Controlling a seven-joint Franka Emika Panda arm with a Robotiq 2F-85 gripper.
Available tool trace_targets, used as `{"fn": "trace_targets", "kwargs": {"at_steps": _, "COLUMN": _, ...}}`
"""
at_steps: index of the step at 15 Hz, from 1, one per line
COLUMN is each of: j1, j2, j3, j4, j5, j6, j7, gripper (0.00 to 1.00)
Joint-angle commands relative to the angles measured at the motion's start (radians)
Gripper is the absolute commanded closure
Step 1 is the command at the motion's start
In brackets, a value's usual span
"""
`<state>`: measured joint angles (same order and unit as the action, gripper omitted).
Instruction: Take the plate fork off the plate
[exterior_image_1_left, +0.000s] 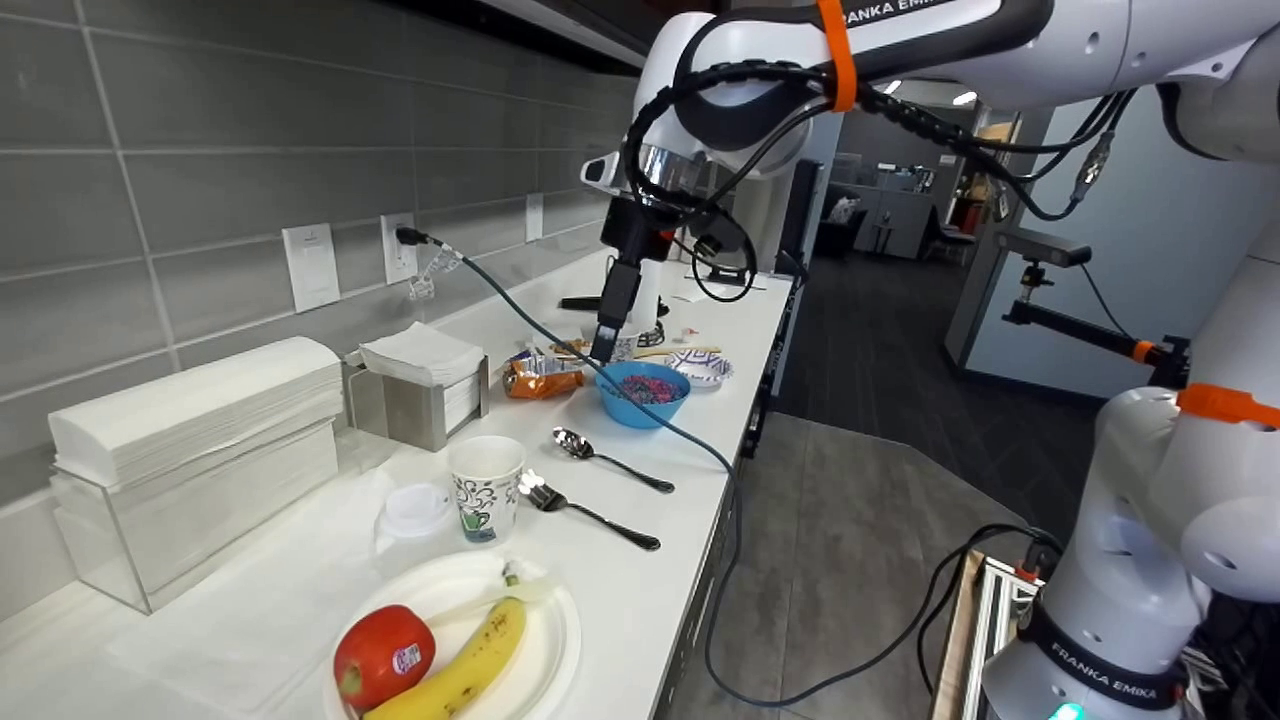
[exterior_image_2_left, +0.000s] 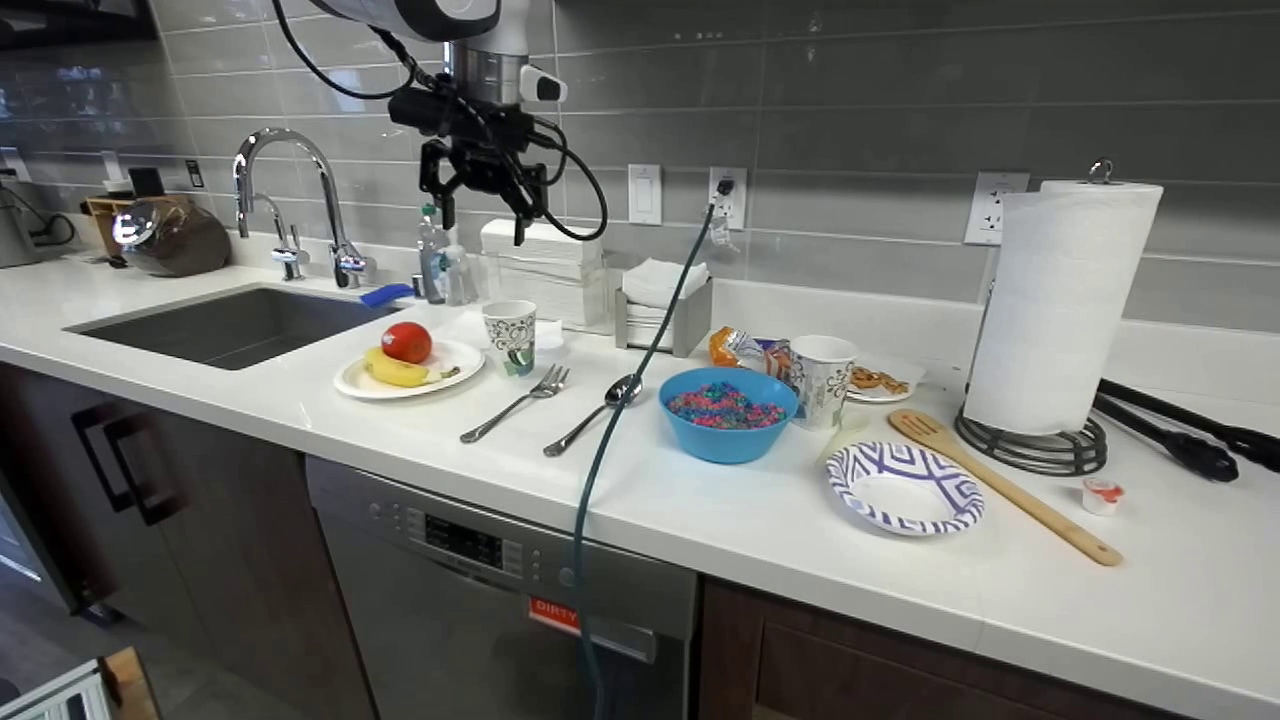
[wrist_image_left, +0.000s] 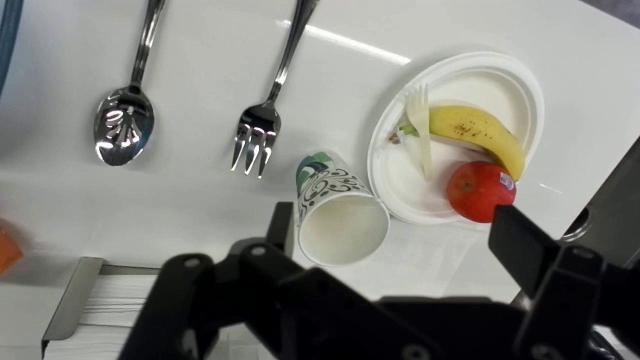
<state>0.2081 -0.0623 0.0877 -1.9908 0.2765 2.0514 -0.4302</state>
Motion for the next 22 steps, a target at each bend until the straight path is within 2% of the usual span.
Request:
{"fn": "trace_targets", "kwargs": {"at_steps": 1, "j1": -0.011, "j2": 0.072, "j3": 0.03, "j4": 0.071, "j5": -0.048, "j6": -0.064, "j7": 0.002, "gripper": 0.0}}
{"fn": "trace_targets", "kwargs": {"at_steps": 11, "j1": 0.055, "j2": 0.289, "j3": 0.165, "j4": 0.33, "j5": -0.154, "j6": -0.256, "j7": 0.017, "gripper": 0.0}}
{"fn": "trace_targets", "kwargs": {"at_steps": 17, "j1": 0.103, "j2": 0.408, "j3": 0.203, "j4": 0.446, "j5": -0.219, "j6": -0.365, "j7": 0.044, "gripper": 0.0}}
{"fn": "trace_targets", "kwargs": {"at_steps": 19, "j1": 0.114, "j2": 0.442, "j3": 0.199, "j4": 0.463, "j5": -0.249, "j6": -0.385, "j7": 0.057, "gripper": 0.0}}
{"fn": "trace_targets", "kwargs": {"at_steps": 22, "j1": 0.119, "j2": 0.481, "j3": 0.195, "j4": 0.44, "j5": -0.259, "j6": -0.315, "j7": 0.081, "gripper": 0.0}}
